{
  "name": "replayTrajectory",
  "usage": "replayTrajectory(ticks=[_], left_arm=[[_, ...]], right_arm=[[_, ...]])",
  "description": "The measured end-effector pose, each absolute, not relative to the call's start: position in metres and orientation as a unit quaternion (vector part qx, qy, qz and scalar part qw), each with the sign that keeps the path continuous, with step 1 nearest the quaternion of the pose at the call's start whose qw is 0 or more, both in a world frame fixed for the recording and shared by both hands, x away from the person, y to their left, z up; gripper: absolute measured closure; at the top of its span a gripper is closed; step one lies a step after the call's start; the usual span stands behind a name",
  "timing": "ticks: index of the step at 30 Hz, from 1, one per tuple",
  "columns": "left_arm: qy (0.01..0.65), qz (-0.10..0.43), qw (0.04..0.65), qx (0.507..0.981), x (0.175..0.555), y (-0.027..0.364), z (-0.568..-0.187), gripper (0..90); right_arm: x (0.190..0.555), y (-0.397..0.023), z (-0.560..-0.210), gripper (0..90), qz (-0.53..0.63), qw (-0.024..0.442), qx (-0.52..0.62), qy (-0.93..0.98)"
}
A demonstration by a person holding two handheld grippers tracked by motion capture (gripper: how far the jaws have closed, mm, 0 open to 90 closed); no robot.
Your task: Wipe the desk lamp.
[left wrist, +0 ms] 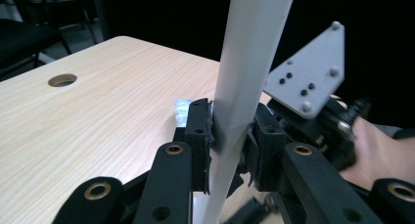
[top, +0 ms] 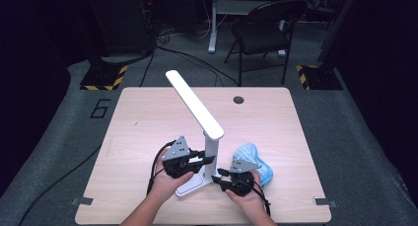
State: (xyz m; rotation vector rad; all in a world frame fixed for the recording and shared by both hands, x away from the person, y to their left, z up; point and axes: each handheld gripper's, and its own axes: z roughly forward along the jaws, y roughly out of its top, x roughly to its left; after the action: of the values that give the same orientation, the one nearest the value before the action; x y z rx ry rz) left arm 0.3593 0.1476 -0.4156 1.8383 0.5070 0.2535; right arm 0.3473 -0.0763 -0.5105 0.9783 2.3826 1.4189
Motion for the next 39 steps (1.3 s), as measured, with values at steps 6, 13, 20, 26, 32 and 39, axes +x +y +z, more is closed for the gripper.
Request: replayTrajectory(ticks=[6,13,20,26,32,39], left_arm=[[0.23,0.113,0.567,0.783,0.365,0.134,-0.414,72.3],[0.215,0.106,0.568,0.788,0.362,0.133,-0.411,61.3],[0.215,0.107,0.578,0.78,0.352,0.162,-0.406,46.8],[0.25,0.123,0.561,0.779,0.352,0.196,-0.421,44.3],[0.277,0.122,0.554,0.775,0.353,0.217,-0.437,43.0],[0.277,0.124,0.555,0.774,0.352,0.223,-0.446,43.0]], right_arm=[[0.351,-0.077,-0.511,49.8,0.475,0.116,0.352,0.798],[0.351,-0.074,-0.505,45.3,0.479,0.145,0.353,0.79],[0.35,-0.066,-0.496,45.1,0.474,0.164,0.336,0.797],[0.349,-0.059,-0.489,49.5,0.475,0.188,0.347,0.787],[0.349,-0.052,-0.488,52.0,0.471,0.204,0.351,0.783],[0.351,-0.04,-0.487,52.3,0.474,0.185,0.329,0.795]])
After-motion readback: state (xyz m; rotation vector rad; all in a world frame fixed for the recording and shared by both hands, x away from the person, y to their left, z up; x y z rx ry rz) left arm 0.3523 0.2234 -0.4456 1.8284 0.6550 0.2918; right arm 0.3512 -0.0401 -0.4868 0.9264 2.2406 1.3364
